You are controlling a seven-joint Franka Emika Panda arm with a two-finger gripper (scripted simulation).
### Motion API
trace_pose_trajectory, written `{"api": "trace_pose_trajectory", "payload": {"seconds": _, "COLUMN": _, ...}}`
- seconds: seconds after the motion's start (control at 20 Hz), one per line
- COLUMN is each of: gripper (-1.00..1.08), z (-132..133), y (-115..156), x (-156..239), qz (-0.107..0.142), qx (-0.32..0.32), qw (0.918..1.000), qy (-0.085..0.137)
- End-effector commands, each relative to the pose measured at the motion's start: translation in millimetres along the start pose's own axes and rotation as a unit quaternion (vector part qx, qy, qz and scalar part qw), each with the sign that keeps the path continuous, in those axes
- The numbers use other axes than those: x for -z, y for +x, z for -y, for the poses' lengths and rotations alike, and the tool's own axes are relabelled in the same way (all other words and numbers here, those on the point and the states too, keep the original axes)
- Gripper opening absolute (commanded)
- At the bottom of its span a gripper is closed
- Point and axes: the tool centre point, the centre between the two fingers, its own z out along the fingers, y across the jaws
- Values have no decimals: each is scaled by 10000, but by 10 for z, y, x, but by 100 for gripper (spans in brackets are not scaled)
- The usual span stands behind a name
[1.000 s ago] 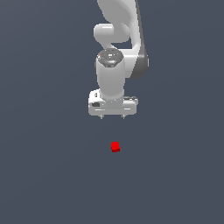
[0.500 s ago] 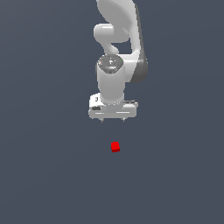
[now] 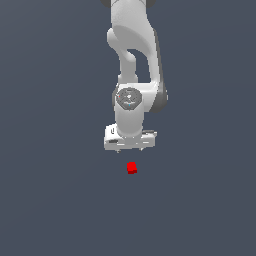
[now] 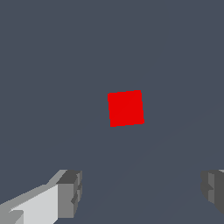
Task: Pick up the red cube and move it to a goal position.
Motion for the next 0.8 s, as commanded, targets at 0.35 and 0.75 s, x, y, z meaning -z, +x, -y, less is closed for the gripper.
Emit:
{"api": "trace_pose_trajectory", "payload": {"seconds": 0.35, "gripper": 100, "z": 20, "y": 346, "x": -614, "qz": -50, "qx": 360, "qw": 9993, "qy": -63}}
{"api": "trace_pose_trajectory", "payload": {"seconds": 0.75, "gripper": 100, "z": 32, "y": 488, "x": -832, "qz": -70, "qx": 493, "qw": 9987, "qy": -88}}
